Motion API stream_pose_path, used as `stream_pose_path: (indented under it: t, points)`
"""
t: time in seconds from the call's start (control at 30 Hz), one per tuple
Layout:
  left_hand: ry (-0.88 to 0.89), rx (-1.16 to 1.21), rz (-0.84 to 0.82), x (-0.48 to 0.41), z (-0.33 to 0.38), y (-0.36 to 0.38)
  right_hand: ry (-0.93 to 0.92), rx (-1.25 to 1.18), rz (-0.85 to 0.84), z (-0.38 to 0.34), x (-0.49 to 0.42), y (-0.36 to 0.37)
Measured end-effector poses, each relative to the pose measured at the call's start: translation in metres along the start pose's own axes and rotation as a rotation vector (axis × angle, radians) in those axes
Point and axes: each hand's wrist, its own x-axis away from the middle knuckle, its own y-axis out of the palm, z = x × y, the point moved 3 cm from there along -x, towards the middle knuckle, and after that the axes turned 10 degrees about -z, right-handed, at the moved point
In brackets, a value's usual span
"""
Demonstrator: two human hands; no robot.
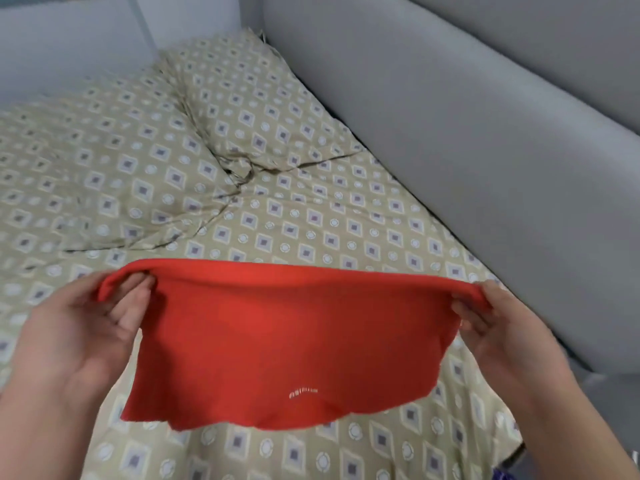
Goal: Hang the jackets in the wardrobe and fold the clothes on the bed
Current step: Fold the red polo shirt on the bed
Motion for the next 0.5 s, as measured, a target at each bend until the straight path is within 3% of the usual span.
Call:
stream_pose_path:
  t: [0.13,0.3,0.5]
  points:
    - [-0.167,-0.034,-0.041,-0.011,-0.023,0.012,0.149,0.023,-0.059,0.023,-0.031,0.005]
    - [-0.325,-0.017,0.125,-0.049,-0.072,0.009,0.311,0.033,-0.046,0.061,-0.091,0.011]
    - [-0.338,-0.14,0.095,-0.112,-0.092,0.025,0.322,0.229,-0.119,0.08,-0.162,0.022]
